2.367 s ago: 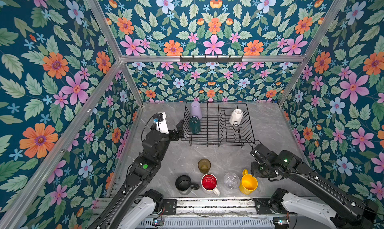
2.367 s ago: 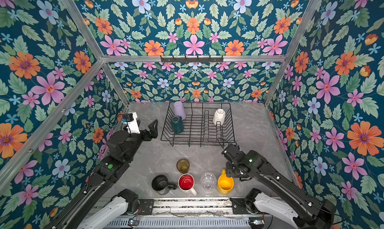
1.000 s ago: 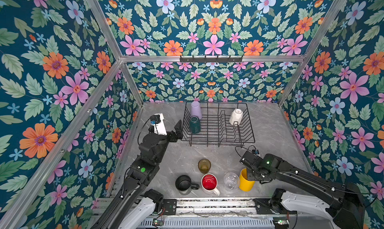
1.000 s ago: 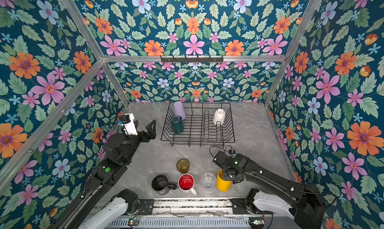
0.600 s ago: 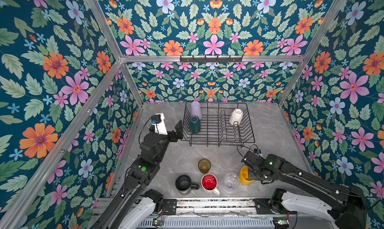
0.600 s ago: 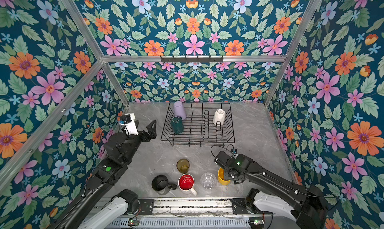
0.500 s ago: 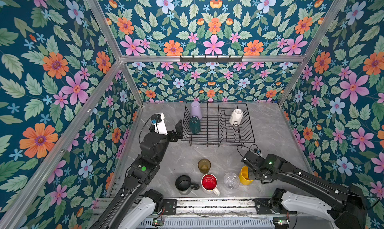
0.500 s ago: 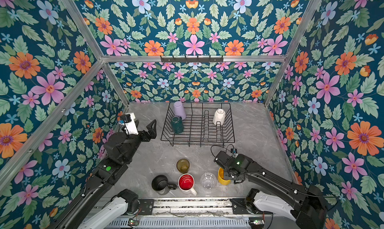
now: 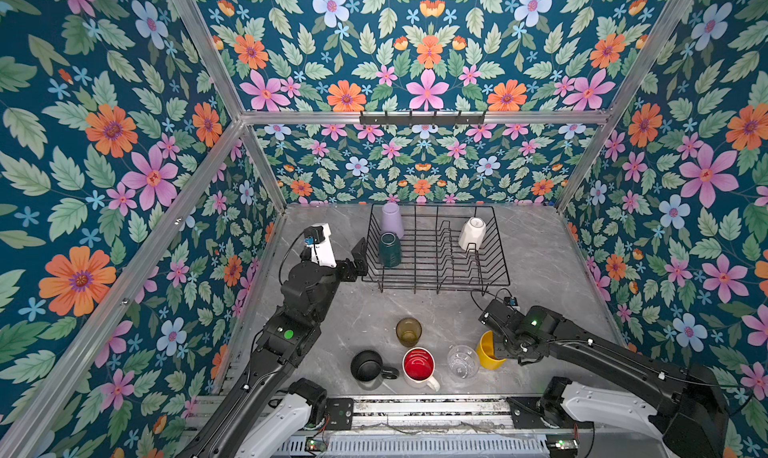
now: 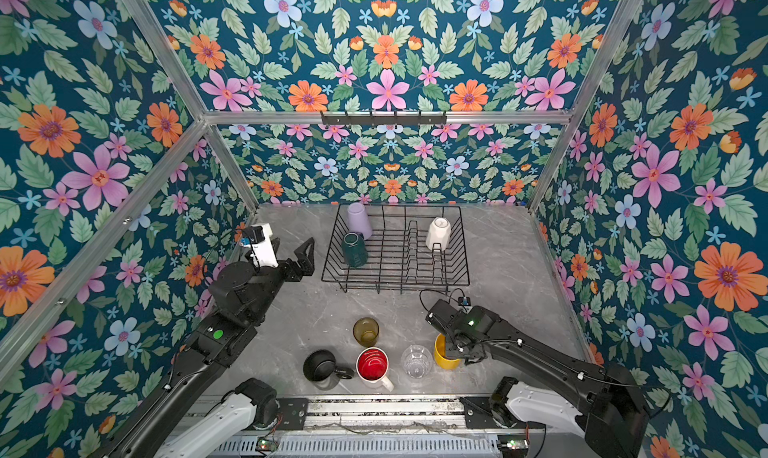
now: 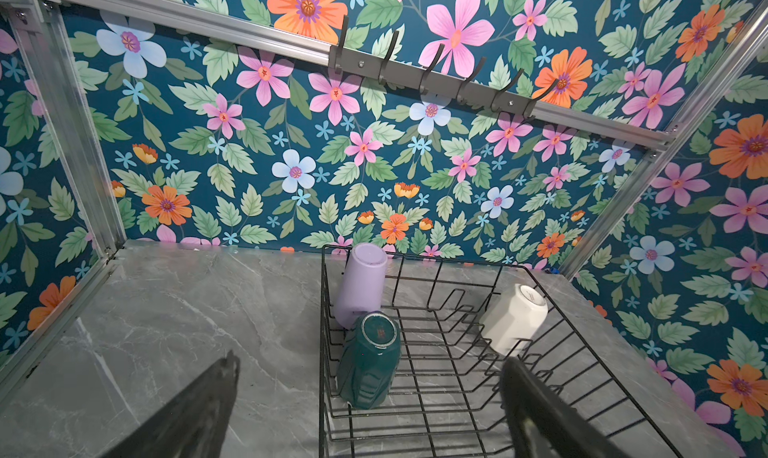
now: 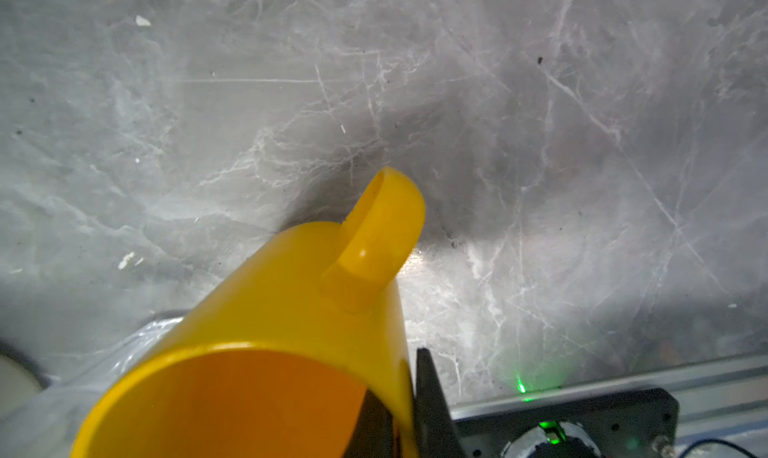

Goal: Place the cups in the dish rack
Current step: 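Lift the yellow mug with the right gripper while the left gripper reaches in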

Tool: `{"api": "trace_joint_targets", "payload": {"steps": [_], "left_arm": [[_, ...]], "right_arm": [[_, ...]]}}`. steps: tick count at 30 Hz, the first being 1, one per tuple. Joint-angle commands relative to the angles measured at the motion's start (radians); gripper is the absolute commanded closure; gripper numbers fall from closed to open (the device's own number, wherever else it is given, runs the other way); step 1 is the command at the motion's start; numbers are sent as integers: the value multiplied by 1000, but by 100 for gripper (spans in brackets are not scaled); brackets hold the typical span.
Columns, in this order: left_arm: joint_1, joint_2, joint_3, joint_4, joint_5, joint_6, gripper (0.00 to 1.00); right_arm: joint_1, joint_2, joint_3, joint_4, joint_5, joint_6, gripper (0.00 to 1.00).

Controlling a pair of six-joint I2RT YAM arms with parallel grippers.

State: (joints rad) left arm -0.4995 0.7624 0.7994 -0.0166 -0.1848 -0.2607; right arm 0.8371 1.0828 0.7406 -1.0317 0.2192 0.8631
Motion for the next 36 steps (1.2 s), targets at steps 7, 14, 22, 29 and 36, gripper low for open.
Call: {"api": "trace_joint_targets", "payload": {"steps": [7, 14, 22, 29, 36], "left_arm": [[-2, 8, 6, 24, 3, -2, 0], [-1, 20, -4, 66, 69, -8, 0], [1, 92, -29, 170, 322, -94, 0], [25, 125, -61, 285, 541, -161, 0], [62, 161, -71, 356, 722, -215, 1]], "right_arm": [[-84, -92, 113, -56, 19, -72, 100], [-186, -190, 244, -4, -23, -204, 100], [-305, -158, 268, 337, -258, -331, 100], [-308, -138, 220, 684, -380, -526, 100], [-309, -168, 148, 925, -486, -699, 100]]}}
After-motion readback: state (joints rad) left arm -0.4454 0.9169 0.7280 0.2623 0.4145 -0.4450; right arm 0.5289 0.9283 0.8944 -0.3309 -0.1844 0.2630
